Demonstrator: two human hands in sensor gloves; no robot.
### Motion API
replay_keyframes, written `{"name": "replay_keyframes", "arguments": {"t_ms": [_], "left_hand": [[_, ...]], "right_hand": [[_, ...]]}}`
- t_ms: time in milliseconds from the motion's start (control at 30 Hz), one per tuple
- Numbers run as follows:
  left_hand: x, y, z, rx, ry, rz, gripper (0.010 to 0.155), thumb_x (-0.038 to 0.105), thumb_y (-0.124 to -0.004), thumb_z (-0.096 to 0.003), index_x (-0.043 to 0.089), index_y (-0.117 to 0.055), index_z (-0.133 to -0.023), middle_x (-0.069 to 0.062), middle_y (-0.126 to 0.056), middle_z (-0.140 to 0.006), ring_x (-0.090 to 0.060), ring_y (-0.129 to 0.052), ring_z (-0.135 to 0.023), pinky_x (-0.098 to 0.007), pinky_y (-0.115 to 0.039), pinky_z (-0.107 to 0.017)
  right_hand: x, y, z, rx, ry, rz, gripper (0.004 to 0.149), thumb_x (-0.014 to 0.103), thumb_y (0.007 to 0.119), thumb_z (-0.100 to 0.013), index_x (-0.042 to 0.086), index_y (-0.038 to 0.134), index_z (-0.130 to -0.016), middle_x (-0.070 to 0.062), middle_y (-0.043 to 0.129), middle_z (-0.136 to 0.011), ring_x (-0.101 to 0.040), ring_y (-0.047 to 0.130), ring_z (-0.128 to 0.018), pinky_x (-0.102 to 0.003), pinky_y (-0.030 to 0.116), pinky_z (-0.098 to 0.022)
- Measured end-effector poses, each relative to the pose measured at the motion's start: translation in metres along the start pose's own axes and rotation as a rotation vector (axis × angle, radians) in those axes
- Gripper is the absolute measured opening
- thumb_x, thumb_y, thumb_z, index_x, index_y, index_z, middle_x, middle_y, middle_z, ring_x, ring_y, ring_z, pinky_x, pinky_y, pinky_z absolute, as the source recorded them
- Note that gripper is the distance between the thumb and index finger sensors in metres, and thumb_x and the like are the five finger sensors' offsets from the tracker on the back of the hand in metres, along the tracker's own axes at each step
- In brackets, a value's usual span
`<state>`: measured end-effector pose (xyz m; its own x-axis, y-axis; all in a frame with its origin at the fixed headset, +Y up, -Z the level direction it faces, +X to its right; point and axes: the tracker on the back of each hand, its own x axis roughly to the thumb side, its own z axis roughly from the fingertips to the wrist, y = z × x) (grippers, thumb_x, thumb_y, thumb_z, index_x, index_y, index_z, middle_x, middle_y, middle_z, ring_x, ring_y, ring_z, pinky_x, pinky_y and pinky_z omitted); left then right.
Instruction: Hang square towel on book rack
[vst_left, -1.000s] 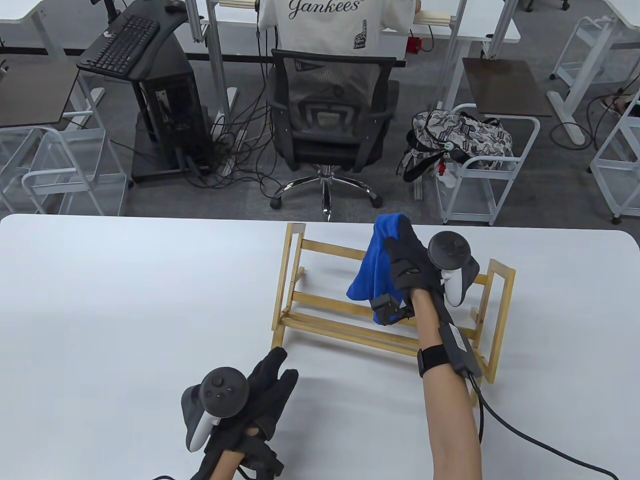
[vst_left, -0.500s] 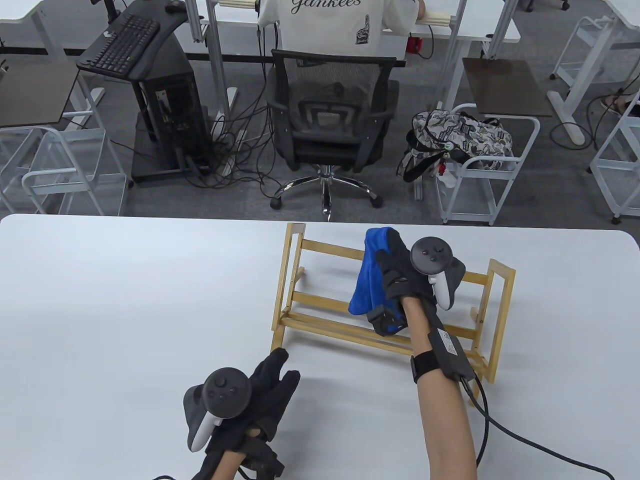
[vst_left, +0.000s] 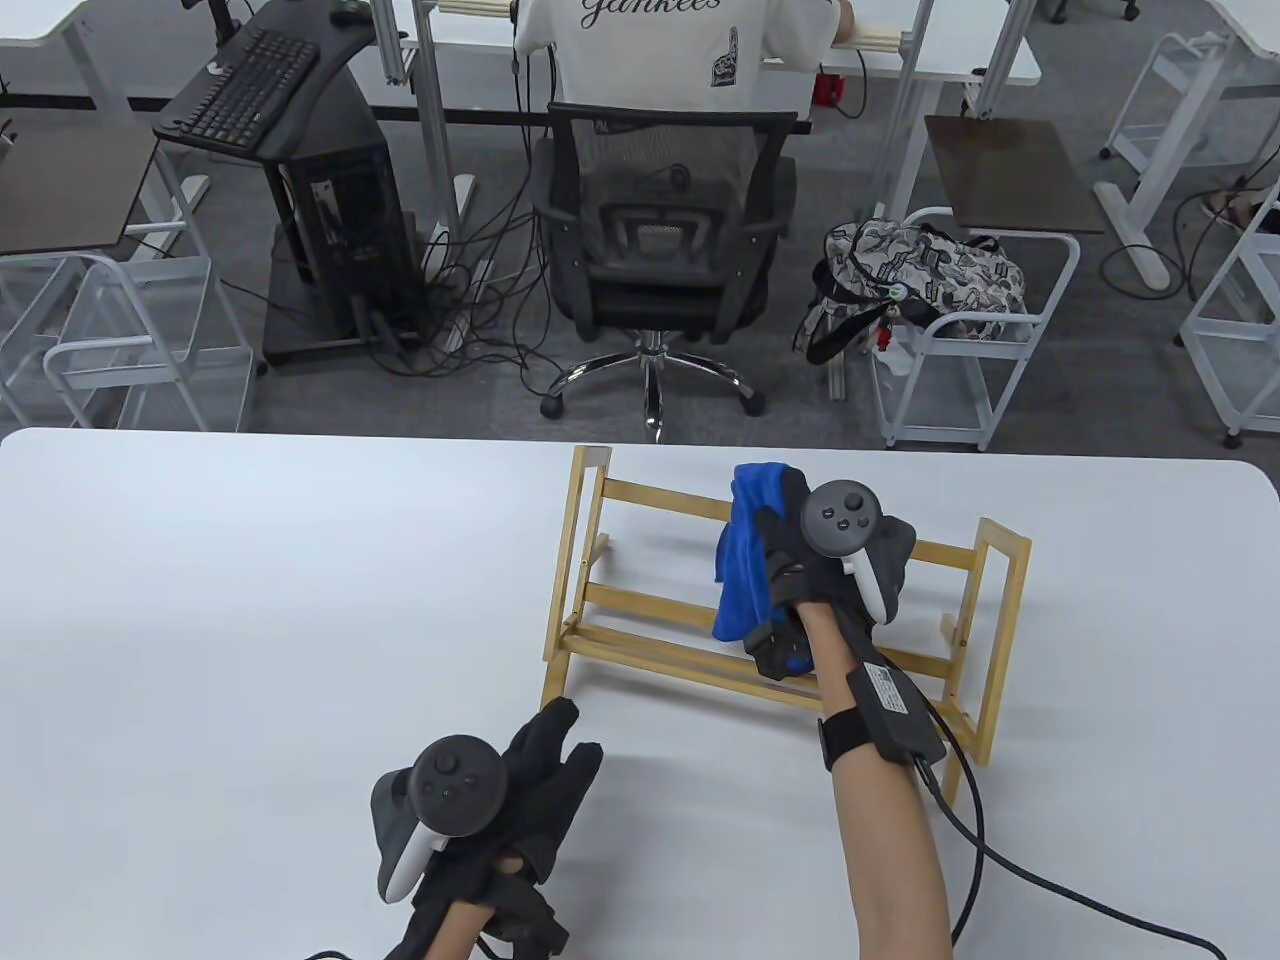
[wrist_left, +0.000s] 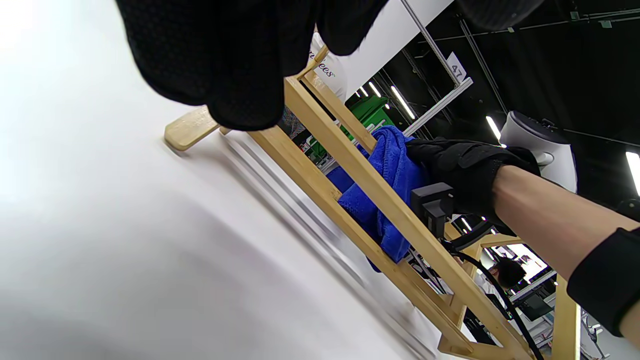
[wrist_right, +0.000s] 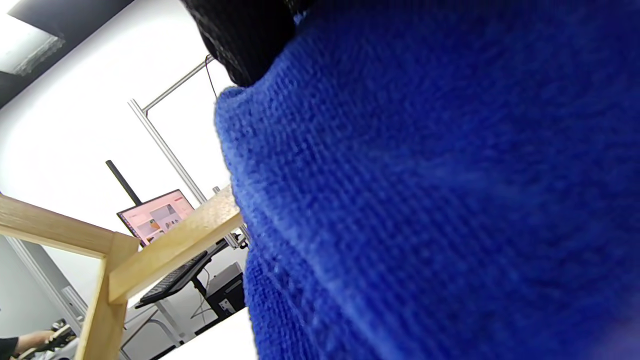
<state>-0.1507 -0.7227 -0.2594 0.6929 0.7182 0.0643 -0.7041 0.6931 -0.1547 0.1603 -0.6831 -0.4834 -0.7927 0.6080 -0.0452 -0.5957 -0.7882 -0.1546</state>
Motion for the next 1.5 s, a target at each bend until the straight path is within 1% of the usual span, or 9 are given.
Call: {"name": "replay_keyframes", "arguments": {"t_ms": [233,367,500,633,733,1000,1167,1367,1500], "left_hand": [[0.0,-0.001,0.0,0.001,0.0,-0.003,0.074,0.067,-0.056,-0.0566,0.02,-0.05,-0.114,-0.017,-0.062,-0.115,-0.033,-0.09,-0.085,-0.049,-0.078,-0.057],[0.0,0.0,0.0,0.005,-0.001,-0.003,0.074,0.066,-0.056,-0.0566,0.02,-0.05,-0.114,-0.017,-0.062,-0.115,-0.033,-0.09,-0.085,-0.049,-0.078,-0.057],[0.0,-0.001,0.0,0.005,-0.005,0.001,0.074,0.066,-0.057,-0.0567,0.02,-0.05,-0.114,-0.018,-0.062,-0.115,-0.033,-0.09,-0.085,-0.049,-0.078,-0.057],[0.001,-0.002,0.001,0.003,-0.015,-0.006,0.074,0.066,-0.057,-0.0566,0.02,-0.05,-0.114,-0.017,-0.062,-0.115,-0.033,-0.09,-0.085,-0.049,-0.078,-0.057],[0.002,-0.002,0.001,0.002,-0.02,-0.011,0.074,0.066,-0.057,-0.0566,0.02,-0.05,-0.113,-0.017,-0.062,-0.115,-0.033,-0.09,-0.085,-0.049,-0.078,-0.057],[0.002,-0.003,0.001,-0.004,-0.024,-0.009,0.074,0.066,-0.057,-0.0567,0.02,-0.05,-0.114,-0.017,-0.062,-0.115,-0.033,-0.09,-0.085,-0.049,-0.078,-0.058],[0.002,-0.004,0.002,-0.008,-0.031,-0.011,0.073,0.066,-0.057,-0.0566,0.021,-0.05,-0.113,-0.017,-0.062,-0.115,-0.033,-0.09,-0.085,-0.049,-0.078,-0.058],[0.005,-0.007,0.003,-0.01,-0.048,-0.02,0.073,0.066,-0.056,-0.0565,0.021,-0.051,-0.113,-0.017,-0.062,-0.115,-0.033,-0.09,-0.085,-0.049,-0.078,-0.058],[0.006,-0.008,0.003,-0.015,-0.05,-0.021,0.073,0.066,-0.056,-0.0566,0.021,-0.05,-0.113,-0.017,-0.062,-0.115,-0.033,-0.09,-0.085,-0.049,-0.078,-0.058]], "right_hand": [[0.003,0.004,0.003,-0.017,-0.019,0.107,0.059,0.028,0.073,-0.064,0.001,0.05,-0.111,-0.031,0.065,-0.106,-0.04,0.089,-0.07,-0.057,0.078,-0.05],[0.005,0.004,0.006,-0.019,-0.021,0.126,0.061,0.03,0.073,-0.064,-0.001,0.05,-0.111,-0.034,0.062,-0.107,-0.043,0.087,-0.073,-0.059,0.076,-0.051],[0.005,0.0,0.011,-0.061,-0.021,0.133,0.063,0.032,0.073,-0.063,-0.003,0.051,-0.11,-0.036,0.062,-0.106,-0.046,0.086,-0.074,-0.061,0.075,-0.051],[0.008,-0.007,0.018,-0.091,-0.012,0.142,0.066,0.035,0.073,-0.064,-0.005,0.051,-0.111,-0.039,0.059,-0.107,-0.05,0.082,-0.078,-0.063,0.073,-0.052],[0.01,-0.015,0.021,-0.093,-0.012,0.118,0.067,0.037,0.071,-0.064,-0.005,0.049,-0.111,-0.04,0.057,-0.107,-0.052,0.079,-0.08,-0.064,0.072,-0.053],[0.024,-0.035,0.034,-0.133,-0.064,0.088,0.067,0.037,0.071,-0.064,-0.005,0.05,-0.111,-0.04,0.058,-0.107,-0.053,0.078,-0.081,-0.065,0.071,-0.053],[0.036,-0.051,0.05,-0.166,-0.13,0.146,0.067,0.038,0.071,-0.064,-0.005,0.051,-0.111,-0.037,0.062,-0.105,-0.051,0.08,-0.08,-0.062,0.073,-0.052],[0.047,-0.068,0.077,-0.207,-0.21,0.138,0.066,0.038,0.072,-0.064,-0.005,0.053,-0.11,-0.036,0.066,-0.103,-0.05,0.082,-0.079,-0.061,0.075,-0.051],[0.052,-0.075,0.096,-0.228,-0.261,0.138,0.065,0.038,0.072,-0.064,-0.004,0.054,-0.11,-0.035,0.068,-0.102,-0.049,0.083,-0.077,-0.06,0.076,-0.05]]}}
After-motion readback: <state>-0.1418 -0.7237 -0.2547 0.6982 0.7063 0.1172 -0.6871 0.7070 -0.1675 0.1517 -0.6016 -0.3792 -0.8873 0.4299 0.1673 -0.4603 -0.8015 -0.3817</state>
